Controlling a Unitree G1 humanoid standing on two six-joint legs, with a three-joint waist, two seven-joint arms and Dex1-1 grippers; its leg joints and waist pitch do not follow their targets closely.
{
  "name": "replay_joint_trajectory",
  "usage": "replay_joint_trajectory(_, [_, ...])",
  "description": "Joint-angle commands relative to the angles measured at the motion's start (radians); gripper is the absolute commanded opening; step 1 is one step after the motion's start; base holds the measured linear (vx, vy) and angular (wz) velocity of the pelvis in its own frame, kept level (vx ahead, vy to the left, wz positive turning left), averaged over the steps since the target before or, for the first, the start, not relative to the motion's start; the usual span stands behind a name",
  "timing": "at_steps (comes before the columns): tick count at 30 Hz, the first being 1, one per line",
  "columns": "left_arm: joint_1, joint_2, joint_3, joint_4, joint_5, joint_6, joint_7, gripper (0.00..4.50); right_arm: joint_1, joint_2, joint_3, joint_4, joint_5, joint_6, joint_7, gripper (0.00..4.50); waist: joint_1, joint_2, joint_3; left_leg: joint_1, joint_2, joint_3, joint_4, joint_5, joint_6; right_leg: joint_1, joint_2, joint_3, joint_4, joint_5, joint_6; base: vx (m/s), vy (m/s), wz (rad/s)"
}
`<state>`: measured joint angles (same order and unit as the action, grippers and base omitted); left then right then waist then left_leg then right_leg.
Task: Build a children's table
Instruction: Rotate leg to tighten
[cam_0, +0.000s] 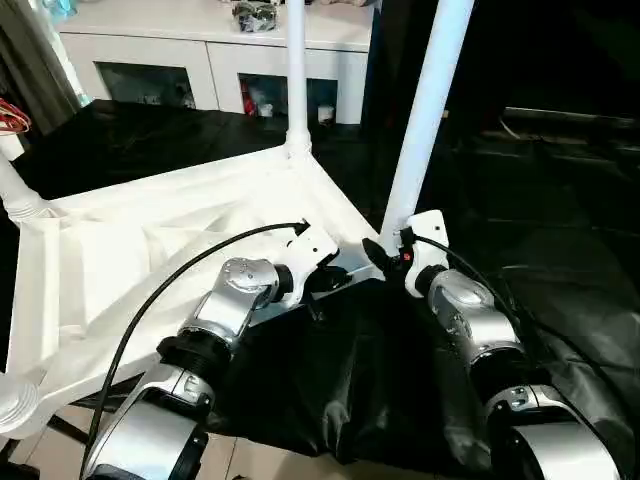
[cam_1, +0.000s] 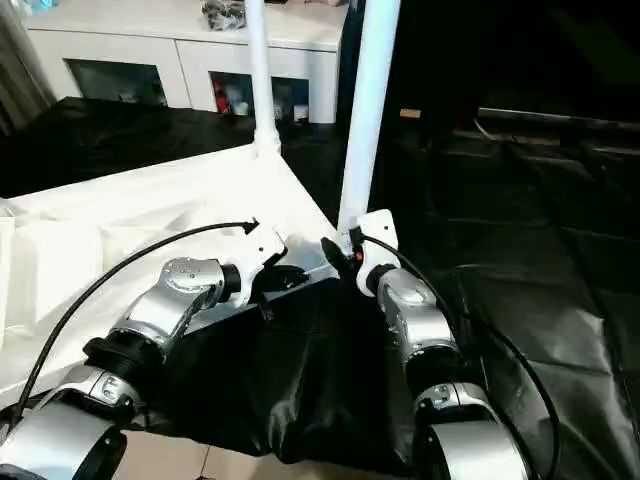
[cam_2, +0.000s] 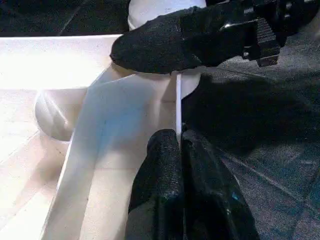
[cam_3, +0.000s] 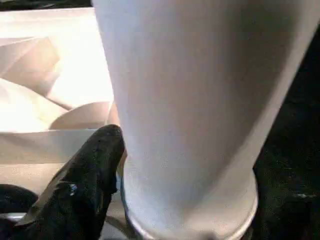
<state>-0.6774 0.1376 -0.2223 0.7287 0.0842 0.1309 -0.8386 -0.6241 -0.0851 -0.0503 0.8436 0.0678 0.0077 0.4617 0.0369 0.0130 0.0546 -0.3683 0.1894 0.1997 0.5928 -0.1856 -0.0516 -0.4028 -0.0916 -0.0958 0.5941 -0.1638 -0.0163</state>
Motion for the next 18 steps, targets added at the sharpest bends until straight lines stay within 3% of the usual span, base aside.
replay_joint_trajectory(1, [-0.014,-0.033,-0.026,-0.059,-0.04,-0.064,-0.046,0.0,-0.006,0.055,0.089,0.009,-0.014,-0.005,0.103,3.86,0.002,-0.005,-0.069,0.011,0.045,-0.023,-0.069,-0.229,0.058,0.048,-0.067,0.054,-0.077,-0.274,-0.224,0.0,0.0,0.0])
replay_joint_trajectory(6, [0.023,0.007,-0.035,-0.11,-0.059,-0.066,-0.134,0.0,0.013,0.0,0.114,-0.027,0.002,-0.017,0.255,3.9,0.0,-0.003,-0.067,0.008,0.047,-0.025,-0.07,-0.248,0.06,0.053,-0.069,0.053,-0.078,-0.292,-0.224,0.0,0.0,0.0])
replay_joint_trajectory(8, [0.054,0.05,-0.046,-0.154,-0.071,-0.066,-0.213,0.0,0.047,-0.059,0.145,-0.089,0.025,-0.01,0.422,3.9,0.001,-0.003,-0.068,0.008,0.049,-0.024,-0.07,-0.236,0.069,0.052,-0.067,0.054,-0.074,-0.265,-0.23,0.0,0.0,0.0])
replay_joint_trajectory(11, [0.066,0.075,-0.047,-0.171,-0.079,-0.065,-0.248,0.0,0.071,-0.1,0.167,-0.133,0.04,0.008,0.53,3.9,0.008,-0.003,-0.07,0.008,0.053,-0.021,-0.068,-0.204,0.088,0.054,-0.063,0.053,-0.064,-0.198,-0.253,0.0,0.0,0.0])
replay_joint_trajectory(18, [0.084,0.121,-0.047,-0.205,-0.094,-0.058,-0.315,0.0,0.109,-0.177,0.208,-0.203,0.067,0.043,0.71,3.9,0.025,-0.005,-0.067,0.012,0.053,-0.02,-0.069,-0.229,0.067,0.05,-0.068,0.055,-0.071,-0.275,-0.237,0.0,0.0,0.0])
